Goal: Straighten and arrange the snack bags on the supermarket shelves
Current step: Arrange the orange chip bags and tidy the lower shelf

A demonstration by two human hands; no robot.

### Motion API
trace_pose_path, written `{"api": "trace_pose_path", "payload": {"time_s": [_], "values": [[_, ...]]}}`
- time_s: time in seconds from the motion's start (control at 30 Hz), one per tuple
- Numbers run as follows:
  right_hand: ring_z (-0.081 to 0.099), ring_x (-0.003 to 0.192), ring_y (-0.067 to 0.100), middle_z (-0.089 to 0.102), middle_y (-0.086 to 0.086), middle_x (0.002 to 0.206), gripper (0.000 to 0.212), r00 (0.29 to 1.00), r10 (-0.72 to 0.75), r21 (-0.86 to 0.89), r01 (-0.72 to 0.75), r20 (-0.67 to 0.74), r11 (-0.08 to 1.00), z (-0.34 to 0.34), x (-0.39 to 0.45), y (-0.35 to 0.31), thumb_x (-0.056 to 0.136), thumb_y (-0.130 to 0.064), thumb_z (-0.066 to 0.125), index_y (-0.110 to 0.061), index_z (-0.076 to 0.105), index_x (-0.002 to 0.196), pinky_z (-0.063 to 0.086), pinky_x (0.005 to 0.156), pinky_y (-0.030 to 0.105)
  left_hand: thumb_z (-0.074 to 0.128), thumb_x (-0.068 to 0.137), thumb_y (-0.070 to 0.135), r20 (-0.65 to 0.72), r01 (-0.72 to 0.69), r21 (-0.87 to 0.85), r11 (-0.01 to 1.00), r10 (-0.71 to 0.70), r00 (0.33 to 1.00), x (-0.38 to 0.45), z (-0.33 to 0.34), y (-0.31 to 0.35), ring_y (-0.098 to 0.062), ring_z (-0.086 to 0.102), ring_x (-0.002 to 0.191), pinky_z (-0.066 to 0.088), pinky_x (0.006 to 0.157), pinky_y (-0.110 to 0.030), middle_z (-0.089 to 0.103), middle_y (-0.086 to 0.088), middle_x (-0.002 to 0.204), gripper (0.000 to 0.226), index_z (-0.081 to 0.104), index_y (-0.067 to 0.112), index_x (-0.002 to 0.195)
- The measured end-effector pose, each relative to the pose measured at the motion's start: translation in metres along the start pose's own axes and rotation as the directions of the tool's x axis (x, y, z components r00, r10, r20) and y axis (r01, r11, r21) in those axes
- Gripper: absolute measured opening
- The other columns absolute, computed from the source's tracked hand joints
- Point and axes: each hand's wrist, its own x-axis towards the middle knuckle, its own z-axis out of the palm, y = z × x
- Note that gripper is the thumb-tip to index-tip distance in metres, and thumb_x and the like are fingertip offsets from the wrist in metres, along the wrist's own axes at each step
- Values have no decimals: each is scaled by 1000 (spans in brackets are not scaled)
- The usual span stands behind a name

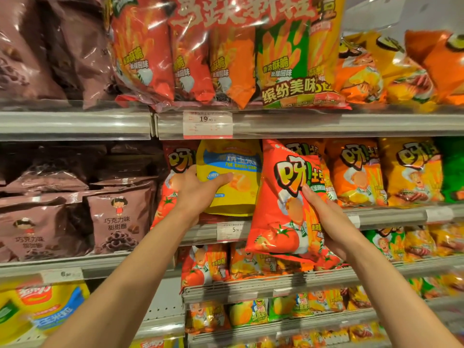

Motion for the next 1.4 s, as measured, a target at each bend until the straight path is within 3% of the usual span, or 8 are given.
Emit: {"api": "trace_pose_path", "payload": {"time_s": [0.07,0.2,0.47,0.6,0.83,1.07,1.27,1.4], "values": [[73,111,26,75,4,122,99,999,43,9,-42,-18,999,-4,-1,-1,64,-73,84,-20,55,142,52,104,50,91,74,23,24,23,-30,999,-22,999,-5,-12,2,-12,77,81,62,70,-29,79,9,88,34,68,27,98],[74,110,27,76,8,119,85,999,43,11,-44,33,999,1,0,-5,68,-68,84,-18,65,133,51,105,49,88,77,16,58,36,-54,998,-33,998,-17,-41,1,-11,77,80,61,61,-24,80,10,91,36,67,28,103],[77,101,27,78,10,111,75,985,125,-12,-124,120,992,57,9,-7,69,-65,83,-17,70,125,63,73,38,91,69,14,27,68,35,997,-69,997,-29,-97,-15,-7,75,70,57,51,-24,75,7,100,58,59,31,115],[76,104,30,77,12,115,71,978,148,49,-157,148,986,77,9,-4,71,-64,81,-17,72,125,62,83,45,96,58,31,78,78,117,990,-88,993,-29,-97,-14,-11,76,81,58,63,-28,75,10,102,75,59,29,123],[75,106,30,77,12,116,61,972,148,52,-160,185,986,79,6,-3,72,-64,83,-20,79,114,63,77,39,94,66,29,169,-51,149,988,25,985,-30,-85,0,-7,77,79,56,59,-15,79,16,88,39,69,30,95],[77,100,27,79,8,110,93,994,102,-58,-103,-26,993,50,13,-16,59,-73,85,-15,68,129,59,92,49,93,59,39,135,-19,128,992,2,991,-45,-106,-20,-18,78,90,63,78,-38,80,5,104,66,68,24,118],[50,139,30,52,8,152,130,989,37,-158,-60,-145,986,50,15,-13,55,-82,79,-12,37,155,37,117,55,93,61,35,139,-35,116,993,19,990,-54,-116,-26,-15,78,88,61,67,-23,79,8,103,63,65,27,118],[57,133,31,59,8,146,124,987,31,-153,-56,-160,987,46,13,-13,54,-80,82,-16,44,153,43,114,54,92,61,34,146,-30,108,994,14,989,-60,-127,-31,-14,77,90,61,68,-22,79,10,105,66,63,29,121]]}}
